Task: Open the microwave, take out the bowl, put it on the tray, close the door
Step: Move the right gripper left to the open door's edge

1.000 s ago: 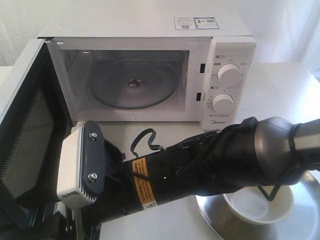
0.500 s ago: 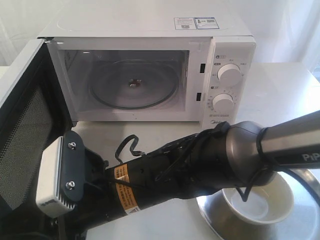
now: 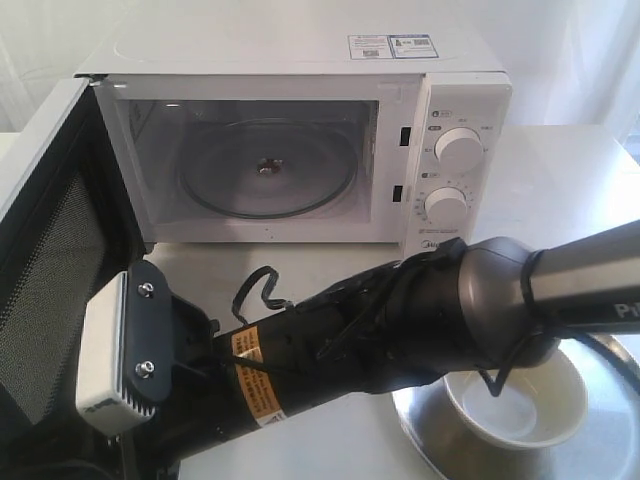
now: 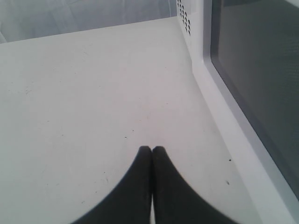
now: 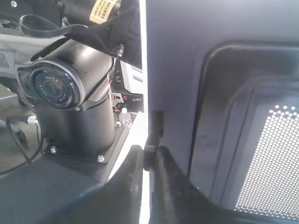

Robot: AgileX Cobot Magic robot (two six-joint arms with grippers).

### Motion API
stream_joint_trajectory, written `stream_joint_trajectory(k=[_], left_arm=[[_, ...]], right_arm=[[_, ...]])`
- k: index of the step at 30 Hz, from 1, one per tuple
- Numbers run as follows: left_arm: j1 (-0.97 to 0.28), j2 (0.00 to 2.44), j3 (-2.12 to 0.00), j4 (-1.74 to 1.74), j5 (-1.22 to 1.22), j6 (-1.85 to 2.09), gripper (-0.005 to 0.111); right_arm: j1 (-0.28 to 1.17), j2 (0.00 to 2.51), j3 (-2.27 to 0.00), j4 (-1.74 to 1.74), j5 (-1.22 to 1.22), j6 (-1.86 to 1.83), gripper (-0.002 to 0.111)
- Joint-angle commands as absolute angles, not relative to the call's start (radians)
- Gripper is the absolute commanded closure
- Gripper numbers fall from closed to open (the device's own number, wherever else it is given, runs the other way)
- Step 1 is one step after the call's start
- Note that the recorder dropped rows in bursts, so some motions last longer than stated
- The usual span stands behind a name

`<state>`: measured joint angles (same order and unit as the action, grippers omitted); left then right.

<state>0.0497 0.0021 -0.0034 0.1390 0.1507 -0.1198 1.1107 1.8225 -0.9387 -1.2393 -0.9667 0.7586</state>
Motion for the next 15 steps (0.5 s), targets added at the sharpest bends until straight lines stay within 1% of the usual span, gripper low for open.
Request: stream_joint_trajectory(k=[1, 7, 13, 15], left_arm=[[0.047, 0.000, 0.000, 0.135, 0.149, -0.125, 0.107], [0.047, 0.000, 0.000, 0.135, 0.149, -0.125, 0.107], [0.047, 0.000, 0.000, 0.135, 0.149, -0.125, 0.107], [0.047, 0.000, 0.000, 0.135, 0.149, -0.125, 0.107]], right_arm=[[1.115, 1.776, -0.928, -1.359, -1.016, 0.768, 0.108], [1.115, 1.678, -0.861, -1.368, -0.949, 0.770, 0.108], [1.115, 1.548, -0.793, -1.435, -0.737, 0.872, 0.108], [1.115, 1.511, -0.774, -1.471, -0.671, 0.941, 0.106]])
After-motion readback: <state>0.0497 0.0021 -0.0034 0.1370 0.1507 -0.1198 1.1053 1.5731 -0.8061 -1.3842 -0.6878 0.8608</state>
